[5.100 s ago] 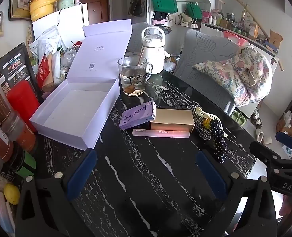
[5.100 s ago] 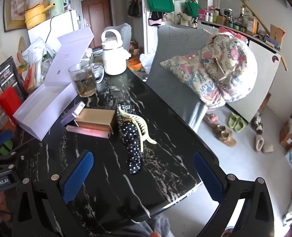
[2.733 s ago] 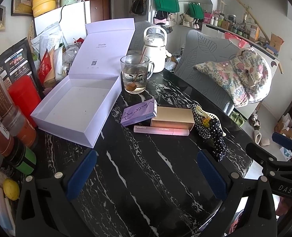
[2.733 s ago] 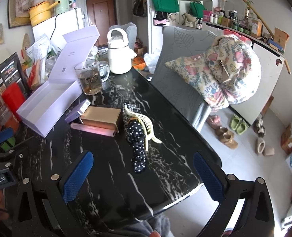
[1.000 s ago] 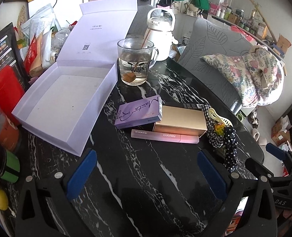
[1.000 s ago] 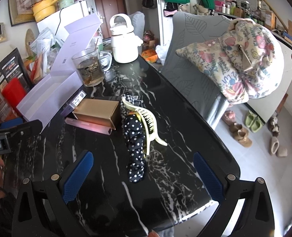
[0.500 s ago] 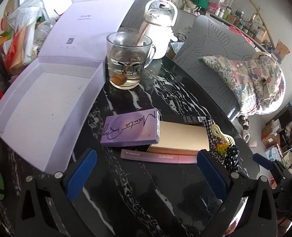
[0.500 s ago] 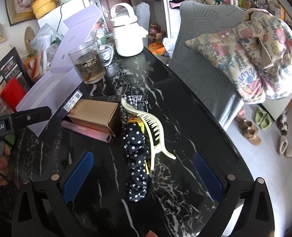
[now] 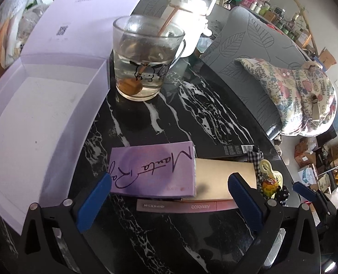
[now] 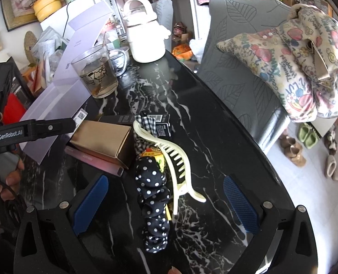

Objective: Organize rigid objects
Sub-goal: 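Grasp the purple Manta Ray palette with the left tool while the right tool grasps the black polka-dot scrunchie, then carry the palette with the left tool while the right tool carries the scrunchie into the white box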

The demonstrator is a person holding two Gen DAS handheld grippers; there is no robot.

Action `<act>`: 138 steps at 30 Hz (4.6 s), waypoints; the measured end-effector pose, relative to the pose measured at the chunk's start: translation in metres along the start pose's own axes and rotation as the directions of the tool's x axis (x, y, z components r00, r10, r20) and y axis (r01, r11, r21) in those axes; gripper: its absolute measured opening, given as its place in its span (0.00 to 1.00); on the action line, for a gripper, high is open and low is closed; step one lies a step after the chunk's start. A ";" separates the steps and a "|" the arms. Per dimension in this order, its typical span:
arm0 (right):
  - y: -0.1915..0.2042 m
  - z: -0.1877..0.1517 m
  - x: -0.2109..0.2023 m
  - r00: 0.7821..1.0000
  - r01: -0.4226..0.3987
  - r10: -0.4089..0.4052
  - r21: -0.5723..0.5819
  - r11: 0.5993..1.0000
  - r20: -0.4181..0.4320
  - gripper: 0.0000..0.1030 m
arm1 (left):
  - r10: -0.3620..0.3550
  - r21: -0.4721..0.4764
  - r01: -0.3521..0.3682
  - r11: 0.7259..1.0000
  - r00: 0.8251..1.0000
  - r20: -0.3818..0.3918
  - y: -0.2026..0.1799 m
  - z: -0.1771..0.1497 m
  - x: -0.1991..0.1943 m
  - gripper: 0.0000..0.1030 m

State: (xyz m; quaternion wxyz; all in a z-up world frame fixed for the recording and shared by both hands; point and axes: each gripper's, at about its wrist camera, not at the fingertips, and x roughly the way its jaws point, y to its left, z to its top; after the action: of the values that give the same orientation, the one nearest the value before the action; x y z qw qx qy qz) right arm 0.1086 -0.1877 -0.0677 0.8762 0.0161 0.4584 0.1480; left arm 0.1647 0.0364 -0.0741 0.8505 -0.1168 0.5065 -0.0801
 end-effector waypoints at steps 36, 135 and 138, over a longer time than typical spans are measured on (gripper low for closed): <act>-0.009 -0.018 -0.003 1.000 -0.006 0.007 0.015 1.000 -0.022 0.20 | -0.084 0.038 0.085 0.996 0.996 -0.011 -0.006 0.000 0.018 0.89; 0.223 0.069 -0.004 0.908 -0.316 0.404 -0.448 0.836 0.114 0.18 | 0.327 -0.220 -0.261 0.940 0.875 0.358 0.123 -0.018 -0.160 0.89; 0.229 0.079 0.000 0.905 -0.310 0.407 -0.460 0.832 0.126 0.18 | 0.349 -0.220 -0.285 0.933 0.866 0.358 0.128 -0.006 -0.157 0.89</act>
State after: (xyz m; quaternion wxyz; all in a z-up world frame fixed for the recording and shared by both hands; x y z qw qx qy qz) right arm 0.1168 0.0400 0.0154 0.8590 -0.0750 0.3039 0.4051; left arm 0.0869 0.1987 0.0194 0.9237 -0.1132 0.3432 0.1270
